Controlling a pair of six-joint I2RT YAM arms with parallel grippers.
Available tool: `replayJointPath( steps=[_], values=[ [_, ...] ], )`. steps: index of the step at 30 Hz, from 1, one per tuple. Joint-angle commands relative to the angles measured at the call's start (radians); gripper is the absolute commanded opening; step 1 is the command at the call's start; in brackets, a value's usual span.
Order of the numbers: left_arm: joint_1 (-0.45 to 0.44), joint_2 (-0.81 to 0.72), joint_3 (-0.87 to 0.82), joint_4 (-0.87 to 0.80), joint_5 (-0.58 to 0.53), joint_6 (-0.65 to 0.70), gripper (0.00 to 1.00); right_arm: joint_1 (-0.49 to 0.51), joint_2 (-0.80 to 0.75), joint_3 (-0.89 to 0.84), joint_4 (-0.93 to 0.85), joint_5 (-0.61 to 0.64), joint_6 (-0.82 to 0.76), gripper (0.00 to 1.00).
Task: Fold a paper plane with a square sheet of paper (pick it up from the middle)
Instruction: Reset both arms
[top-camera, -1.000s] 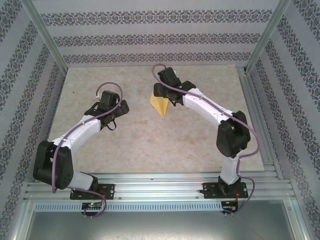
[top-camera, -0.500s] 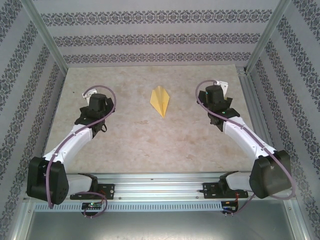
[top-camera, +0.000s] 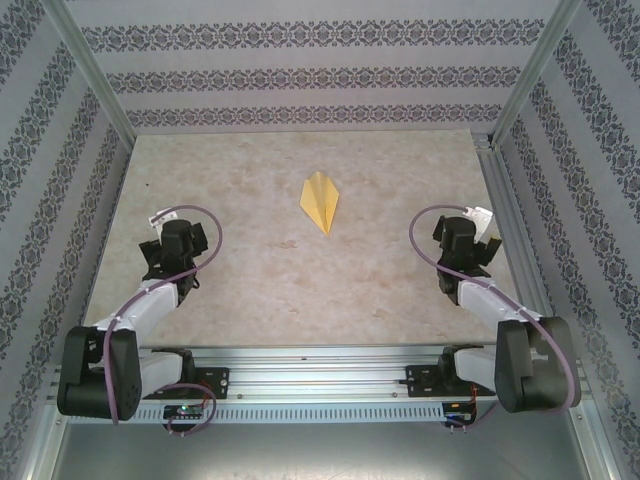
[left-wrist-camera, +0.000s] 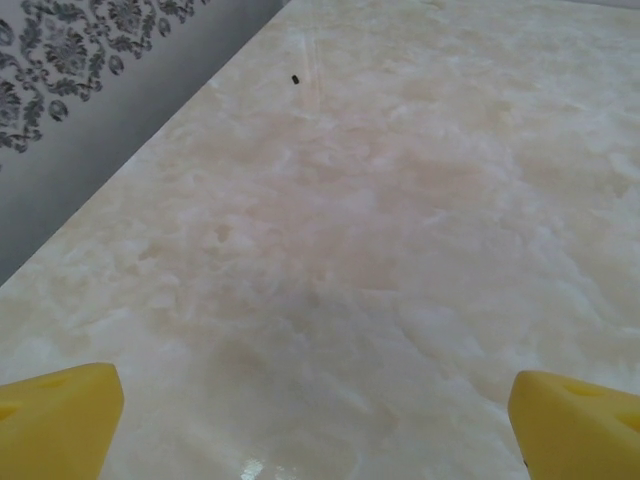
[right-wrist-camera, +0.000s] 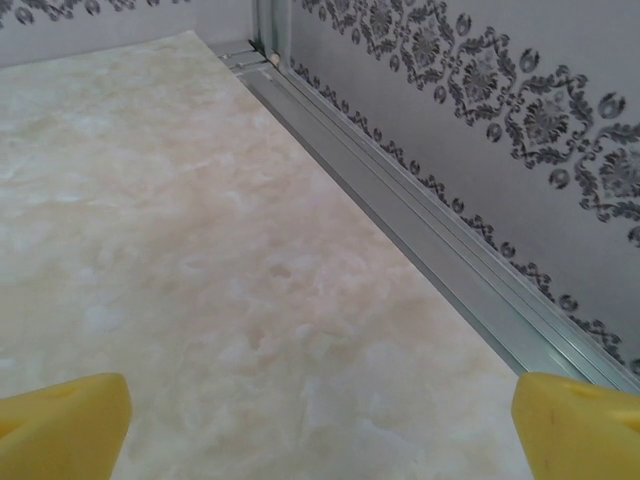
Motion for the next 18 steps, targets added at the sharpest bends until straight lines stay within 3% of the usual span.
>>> replayJointPath(
  steps=[1, 6, 8, 15, 18],
  values=[
    [0.026, 0.037, -0.068, 0.285, 0.124, 0.134, 1.0, -0.007, 0.047, -0.048, 0.294, -0.104, -0.085, 0.98],
    [0.05, 0.07, -0.121, 0.478, 0.267, 0.196, 1.0, -0.021, 0.102, -0.074, 0.484, -0.22, -0.121, 0.98],
    [0.063, 0.091, -0.138, 0.554, 0.327, 0.192, 1.0, -0.026, 0.12, -0.06, 0.479, -0.236, -0.14, 0.98],
    [0.088, 0.164, -0.116, 0.621, 0.457, 0.171, 1.0, -0.064, 0.252, -0.11, 0.708, -0.316, -0.148, 0.98],
    [0.088, 0.242, -0.146, 0.768, 0.484, 0.161, 1.0, -0.066, 0.285, -0.118, 0.75, -0.336, -0.149, 0.98]
  ],
)
